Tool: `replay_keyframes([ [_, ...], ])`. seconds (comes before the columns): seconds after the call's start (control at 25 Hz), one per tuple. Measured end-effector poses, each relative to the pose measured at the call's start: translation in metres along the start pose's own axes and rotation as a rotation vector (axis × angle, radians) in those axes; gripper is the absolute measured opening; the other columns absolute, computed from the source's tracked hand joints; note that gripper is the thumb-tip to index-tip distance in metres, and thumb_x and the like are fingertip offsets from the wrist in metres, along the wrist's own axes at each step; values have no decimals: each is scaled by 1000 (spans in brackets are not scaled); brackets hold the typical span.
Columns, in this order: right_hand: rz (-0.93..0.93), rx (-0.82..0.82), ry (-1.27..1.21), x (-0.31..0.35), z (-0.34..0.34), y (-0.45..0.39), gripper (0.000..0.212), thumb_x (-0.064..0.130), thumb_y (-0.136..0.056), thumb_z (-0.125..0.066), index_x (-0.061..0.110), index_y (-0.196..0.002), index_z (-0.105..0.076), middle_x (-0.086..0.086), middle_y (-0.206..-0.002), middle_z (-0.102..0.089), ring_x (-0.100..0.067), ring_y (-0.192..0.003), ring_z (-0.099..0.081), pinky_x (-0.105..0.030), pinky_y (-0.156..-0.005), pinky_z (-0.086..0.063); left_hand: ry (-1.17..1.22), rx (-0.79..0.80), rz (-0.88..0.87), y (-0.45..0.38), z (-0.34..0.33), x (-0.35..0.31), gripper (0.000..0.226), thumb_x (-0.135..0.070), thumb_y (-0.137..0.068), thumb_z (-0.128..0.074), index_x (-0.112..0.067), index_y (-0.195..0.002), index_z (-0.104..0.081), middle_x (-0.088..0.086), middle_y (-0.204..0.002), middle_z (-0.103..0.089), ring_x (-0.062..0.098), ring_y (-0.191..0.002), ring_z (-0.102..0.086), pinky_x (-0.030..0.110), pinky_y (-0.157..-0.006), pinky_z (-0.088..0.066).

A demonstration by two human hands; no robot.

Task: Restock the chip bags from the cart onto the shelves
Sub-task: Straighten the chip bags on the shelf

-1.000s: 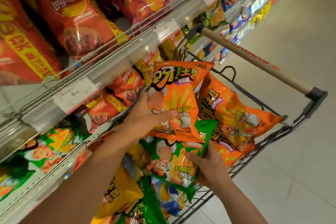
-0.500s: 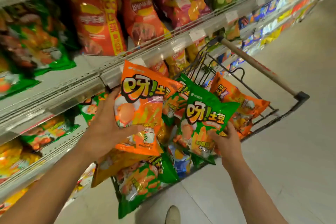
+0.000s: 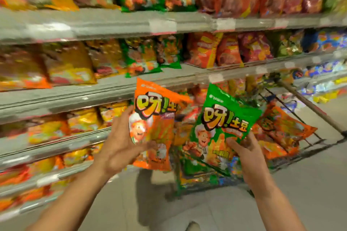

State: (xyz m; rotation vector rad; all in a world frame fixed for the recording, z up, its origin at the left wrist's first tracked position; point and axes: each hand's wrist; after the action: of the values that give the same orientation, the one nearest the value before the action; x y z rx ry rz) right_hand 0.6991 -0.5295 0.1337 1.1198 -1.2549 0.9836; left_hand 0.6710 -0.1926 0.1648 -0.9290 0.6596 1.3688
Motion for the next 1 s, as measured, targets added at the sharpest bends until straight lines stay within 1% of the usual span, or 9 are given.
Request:
replay_keyframes([
  [0.08, -81, 24, 27, -3, -33, 22, 65, 11, -89, -73, 22, -146, -43, 1, -130, -62, -18, -104, -65, -30, -87, -50, -90, -101, 111, 42, 37, 23, 108, -43, -64, -92, -41, -151, -29, 3, -142, -43, 30, -129, -49, 40, -96, -45],
  [0.2, -113, 81, 65, -7, -74, 44, 45, 2, -88, -71, 13, -128, -55, -8, -108, -68, -12, -82, -63, -27, -73, -51, -163, -203, 144, 82, 97, 43, 115, -45, -63, -90, -39, -156, -23, -1, -150, -38, 18, -135, -41, 38, -103, -39],
  [0.32, -132, 115, 150, -10, -98, 41, 28, 1, -89, -70, 11, -115, -65, -15, -101, -73, -31, -91, -70, -29, -63, -52, -200, -298, 140, 94, 142, 46, 112, -39, -64, -92, -34, -155, -26, 5, -146, -41, 16, -132, -36, 39, -104, -36],
  [0.44, -214, 151, 139, -12, -111, 33, 36, 3, -90, -70, 11, -124, -60, -14, -104, -73, -30, -91, -70, -34, -68, -54, -197, -352, 152, 96, 158, 50, 110, -34, -65, -93, -34, -154, -28, 5, -146, -40, 12, -133, -32, 40, -108, -34],
  [0.52, -243, 188, 148, -16, -118, 25, 47, 6, -90, -71, 16, -131, -53, -11, -109, -71, -27, -96, -69, -34, -73, -53, -200, -342, 188, 90, 156, 53, 112, -37, -66, -92, -35, -155, -25, 5, -150, -37, 15, -136, -33, 45, -112, -36],
  [0.6, -269, 225, 182, -25, -122, 8, 42, 7, -89, -72, 15, -127, -55, -9, -110, -70, -23, -95, -69, -30, -68, -51, -196, -320, 229, 80, 145, 62, 111, -41, -65, -91, -36, -155, -25, 5, -149, -38, 22, -136, -40, 49, -108, -41],
  [0.76, -333, 373, 291, -53, -148, -54, 33, 3, -88, -72, 16, -117, -64, -2, -88, -74, -7, -61, -70, -19, -45, -48, -137, -254, 320, 63, 98, 88, 110, -48, -64, -89, -52, -149, -19, -10, -141, -36, 3, -123, -37, 36, -95, -39],
  [0.92, -272, 475, 373, -75, -206, -154, 35, -2, -85, -71, 12, -117, -64, -8, -105, -72, -24, -92, -69, -34, -78, -55, -121, -224, 500, 35, 46, 125, 112, -44, -66, -89, -39, -155, -20, 1, -151, -34, 21, -140, -38, 48, -105, -44],
  [1.0, -255, 520, 399, -88, -233, -197, 38, -10, -82, -68, 12, -113, -61, -8, -103, -71, -19, -88, -68, -32, -76, -56, -115, -241, 569, 20, 29, 136, 112, -44, -66, -88, -40, -155, -20, 1, -148, -35, 24, -131, -46, 47, -97, -48],
])
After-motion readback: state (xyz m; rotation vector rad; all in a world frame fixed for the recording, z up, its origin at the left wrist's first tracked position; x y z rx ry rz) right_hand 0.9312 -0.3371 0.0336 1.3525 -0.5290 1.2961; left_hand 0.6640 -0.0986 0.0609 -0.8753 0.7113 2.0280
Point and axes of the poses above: each hand's wrist, its own y-axis away from the middle knuckle, its own z-axis out of the back of the hand, x = y × z
